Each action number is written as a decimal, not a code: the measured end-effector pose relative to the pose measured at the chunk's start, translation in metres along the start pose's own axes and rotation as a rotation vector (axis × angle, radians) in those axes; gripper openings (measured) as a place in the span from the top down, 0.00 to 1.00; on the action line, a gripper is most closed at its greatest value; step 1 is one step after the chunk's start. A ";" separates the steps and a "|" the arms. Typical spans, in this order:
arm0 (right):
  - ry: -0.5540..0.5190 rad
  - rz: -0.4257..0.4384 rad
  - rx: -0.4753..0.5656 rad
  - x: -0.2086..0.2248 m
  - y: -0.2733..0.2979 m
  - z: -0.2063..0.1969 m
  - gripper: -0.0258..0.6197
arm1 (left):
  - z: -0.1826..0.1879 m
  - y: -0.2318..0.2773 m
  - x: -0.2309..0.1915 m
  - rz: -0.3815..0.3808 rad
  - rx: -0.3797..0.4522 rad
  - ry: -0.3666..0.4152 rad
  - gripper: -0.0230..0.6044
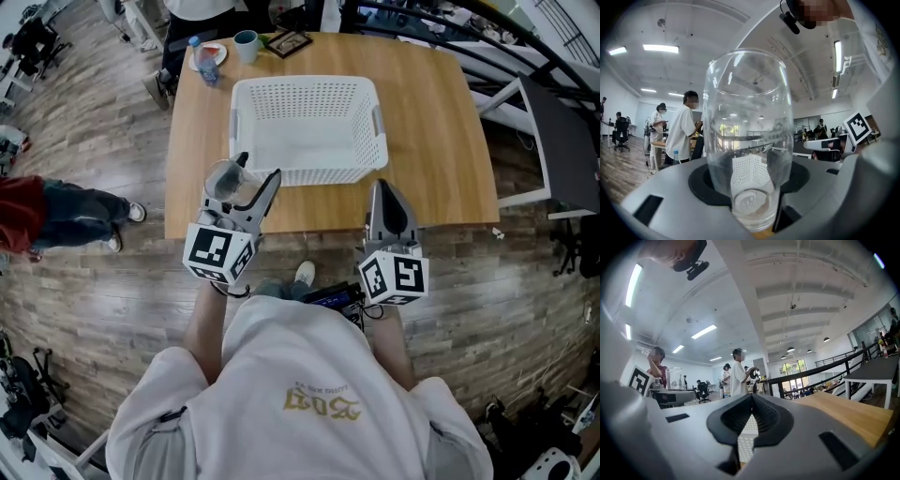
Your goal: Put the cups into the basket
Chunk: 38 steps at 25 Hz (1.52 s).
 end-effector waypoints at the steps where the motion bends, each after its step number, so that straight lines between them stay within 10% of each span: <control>1: 0.000 0.005 0.002 0.001 0.002 0.002 0.95 | 0.002 0.002 -0.001 0.004 0.002 0.002 0.56; 38: 0.005 -0.044 -0.015 0.054 0.128 0.015 0.94 | 0.005 0.151 -0.041 -0.114 -0.057 0.008 0.56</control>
Point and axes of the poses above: the fingertips, and each gripper's own axes: y forward along the fingers, x to its right, z out of its top, the point moved 4 cm from there along -y, backward along the fingers, and after that the axes turned 15 degrees about z, right-handed, at the moved point
